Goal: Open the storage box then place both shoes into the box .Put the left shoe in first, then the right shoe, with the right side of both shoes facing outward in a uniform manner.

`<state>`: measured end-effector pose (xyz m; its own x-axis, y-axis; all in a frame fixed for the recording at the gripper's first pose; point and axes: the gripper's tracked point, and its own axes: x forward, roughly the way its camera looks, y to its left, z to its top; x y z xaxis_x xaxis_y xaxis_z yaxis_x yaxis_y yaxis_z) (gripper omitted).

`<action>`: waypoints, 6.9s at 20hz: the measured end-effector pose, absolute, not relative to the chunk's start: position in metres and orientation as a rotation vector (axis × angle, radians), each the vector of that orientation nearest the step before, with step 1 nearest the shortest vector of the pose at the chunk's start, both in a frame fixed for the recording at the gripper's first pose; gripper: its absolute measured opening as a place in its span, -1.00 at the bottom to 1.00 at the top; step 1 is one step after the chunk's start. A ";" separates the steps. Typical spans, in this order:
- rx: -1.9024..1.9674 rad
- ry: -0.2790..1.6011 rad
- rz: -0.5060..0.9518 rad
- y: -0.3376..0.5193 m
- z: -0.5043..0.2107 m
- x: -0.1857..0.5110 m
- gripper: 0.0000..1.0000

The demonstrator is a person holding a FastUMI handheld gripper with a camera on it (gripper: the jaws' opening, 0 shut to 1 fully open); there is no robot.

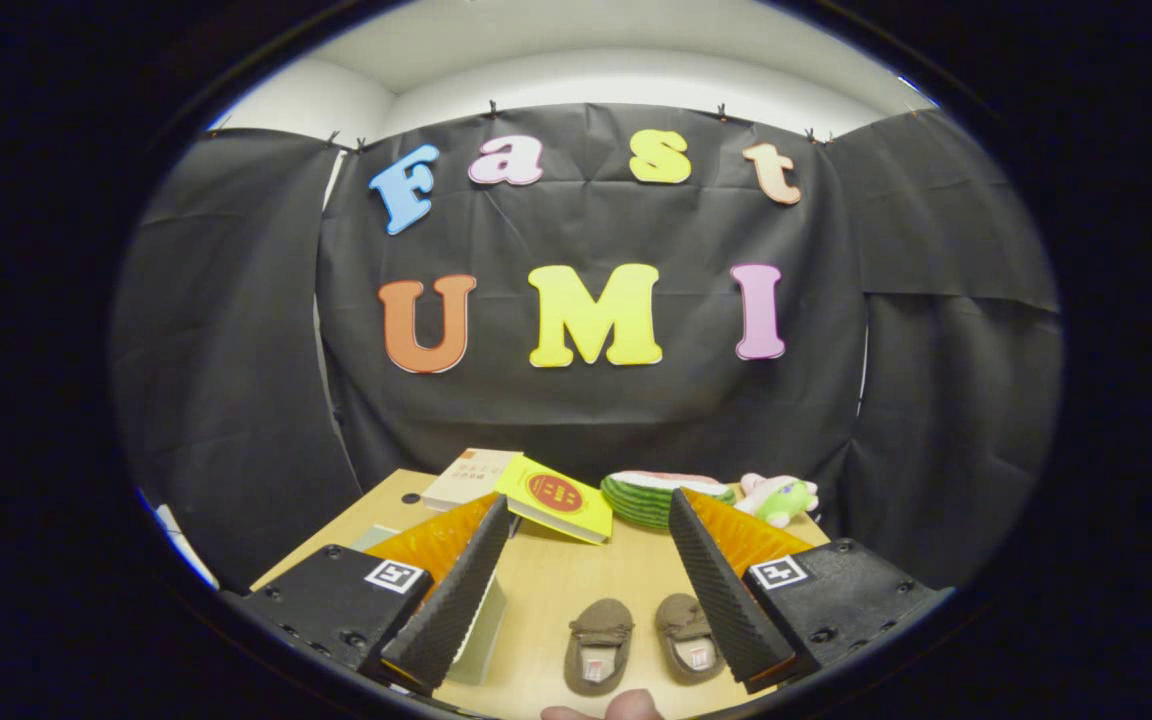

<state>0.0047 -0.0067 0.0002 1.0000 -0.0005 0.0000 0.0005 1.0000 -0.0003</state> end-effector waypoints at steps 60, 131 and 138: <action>0.609 0.702 0.733 0.214 -0.100 0.000 -0.88; 0.261 0.915 0.051 -0.055 -0.354 0.066 -0.12; 0.302 0.923 0.013 -0.057 -0.363 0.075 -0.43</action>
<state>0.0750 -0.0565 -0.3628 0.6065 0.1400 -0.7827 0.1171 0.9579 0.2621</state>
